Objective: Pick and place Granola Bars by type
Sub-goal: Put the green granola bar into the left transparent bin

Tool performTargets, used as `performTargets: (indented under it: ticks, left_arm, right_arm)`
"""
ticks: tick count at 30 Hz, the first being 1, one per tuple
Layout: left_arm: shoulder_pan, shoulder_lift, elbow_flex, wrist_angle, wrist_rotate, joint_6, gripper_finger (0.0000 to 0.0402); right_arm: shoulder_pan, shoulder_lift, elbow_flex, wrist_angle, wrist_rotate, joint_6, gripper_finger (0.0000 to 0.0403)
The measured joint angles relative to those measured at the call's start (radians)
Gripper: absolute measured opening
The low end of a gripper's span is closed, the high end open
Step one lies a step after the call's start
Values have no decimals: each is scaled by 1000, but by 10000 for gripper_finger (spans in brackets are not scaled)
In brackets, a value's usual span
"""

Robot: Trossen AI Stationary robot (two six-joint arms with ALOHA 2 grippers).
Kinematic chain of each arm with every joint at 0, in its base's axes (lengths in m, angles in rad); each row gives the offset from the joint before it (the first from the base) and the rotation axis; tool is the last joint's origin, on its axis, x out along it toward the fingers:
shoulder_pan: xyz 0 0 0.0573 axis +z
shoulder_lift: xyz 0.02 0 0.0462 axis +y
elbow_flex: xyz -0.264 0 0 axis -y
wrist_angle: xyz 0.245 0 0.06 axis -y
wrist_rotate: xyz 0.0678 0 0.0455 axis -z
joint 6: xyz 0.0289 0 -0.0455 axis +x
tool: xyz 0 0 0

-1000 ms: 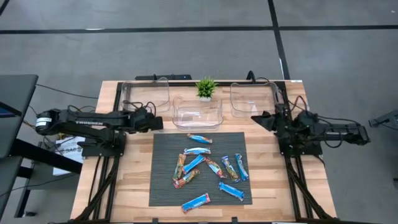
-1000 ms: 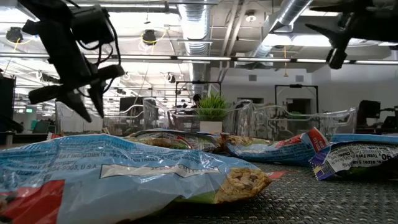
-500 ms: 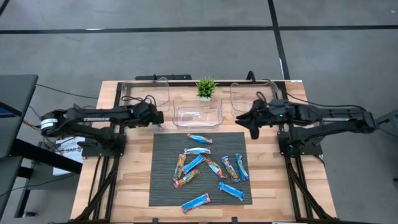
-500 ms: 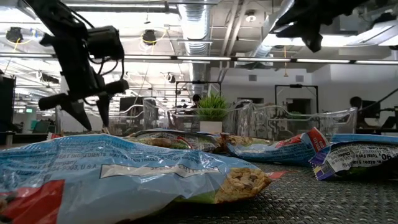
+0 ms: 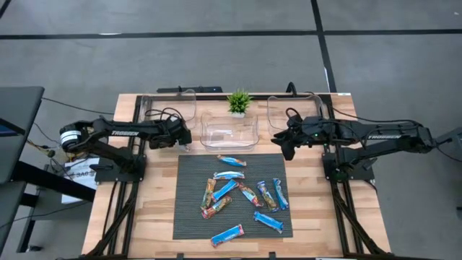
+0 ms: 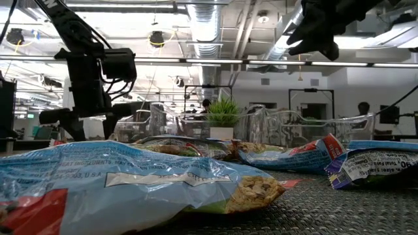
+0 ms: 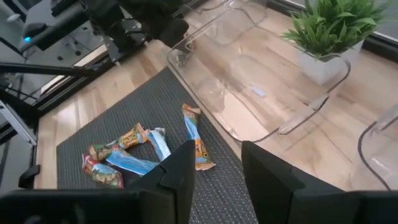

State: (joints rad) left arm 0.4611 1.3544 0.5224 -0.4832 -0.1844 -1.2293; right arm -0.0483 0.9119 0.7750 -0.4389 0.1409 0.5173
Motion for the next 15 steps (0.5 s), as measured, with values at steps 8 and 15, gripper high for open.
performTargets:
  ticks: [8,15]
  left_arm:
    - [-7,2,-2,-4,4,0,197]
    - [-28,-11,-7,18,12,0,118]
  right_arm:
    - [0,0,0,-2,0,6,123]
    - [0,0,0,-2,-1,6,123]
